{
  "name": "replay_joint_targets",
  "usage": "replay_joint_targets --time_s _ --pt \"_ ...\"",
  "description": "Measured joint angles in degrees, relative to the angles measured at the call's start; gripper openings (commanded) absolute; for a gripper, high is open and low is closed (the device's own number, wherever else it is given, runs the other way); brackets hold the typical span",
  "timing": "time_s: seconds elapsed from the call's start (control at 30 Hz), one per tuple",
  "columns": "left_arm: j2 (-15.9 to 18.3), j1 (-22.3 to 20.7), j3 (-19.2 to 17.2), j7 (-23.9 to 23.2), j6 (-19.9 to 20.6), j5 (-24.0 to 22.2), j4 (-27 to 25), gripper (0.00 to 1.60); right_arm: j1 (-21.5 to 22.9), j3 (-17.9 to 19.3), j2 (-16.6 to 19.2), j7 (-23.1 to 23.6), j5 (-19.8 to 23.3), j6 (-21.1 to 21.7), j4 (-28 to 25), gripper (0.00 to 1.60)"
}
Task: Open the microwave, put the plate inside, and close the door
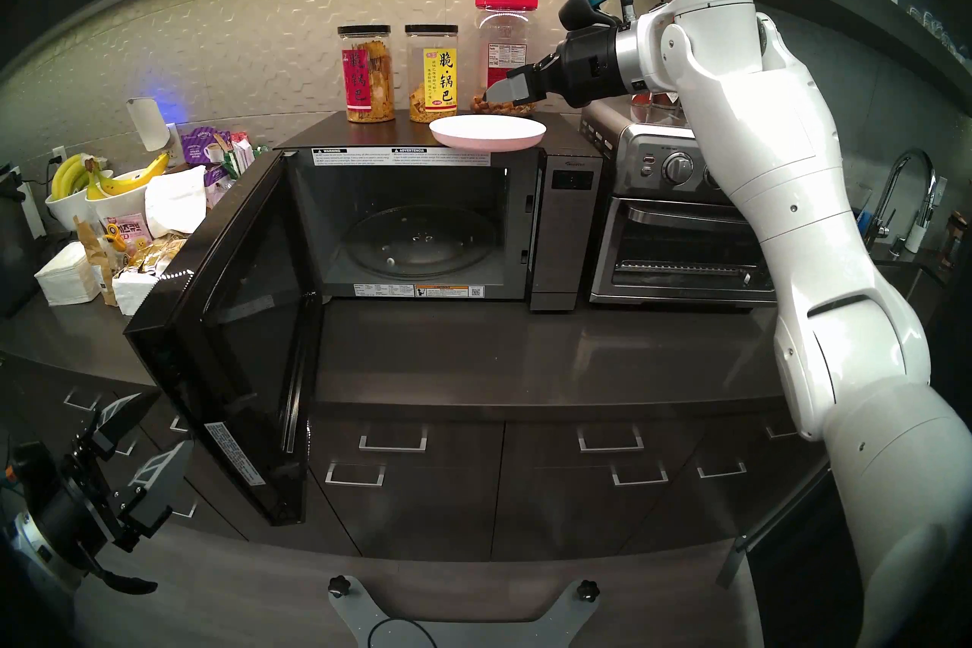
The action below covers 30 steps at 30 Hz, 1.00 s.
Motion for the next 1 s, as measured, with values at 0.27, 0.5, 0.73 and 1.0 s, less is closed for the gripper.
replay_joint_targets --time_s 0.27,0.5,0.73,1.0 --pt "-0.07 -0.07 -0.03 -0.06 0.07 0.03 0.0 1.6 3.69 -4.64 1.17 0.14 -0.64 -0.15 2.94 1.6" --pt "-0.13 -0.12 -0.04 -0.12 0.12 0.05 0.0 1.6 5.89 -8.54 1.95 0.49 0.31 -0.51 4.53 1.6" --pt "-0.19 -0.17 -0.06 -0.18 0.17 0.07 0.0 1.6 7.62 -12.54 2.88 1.11 1.63 -1.14 5.36 1.6" --pt "-0.26 -0.23 -0.08 -0.24 0.24 0.1 0.0 1.6 9.4 -16.41 4.34 2.02 3.66 -2.03 5.45 1.6"
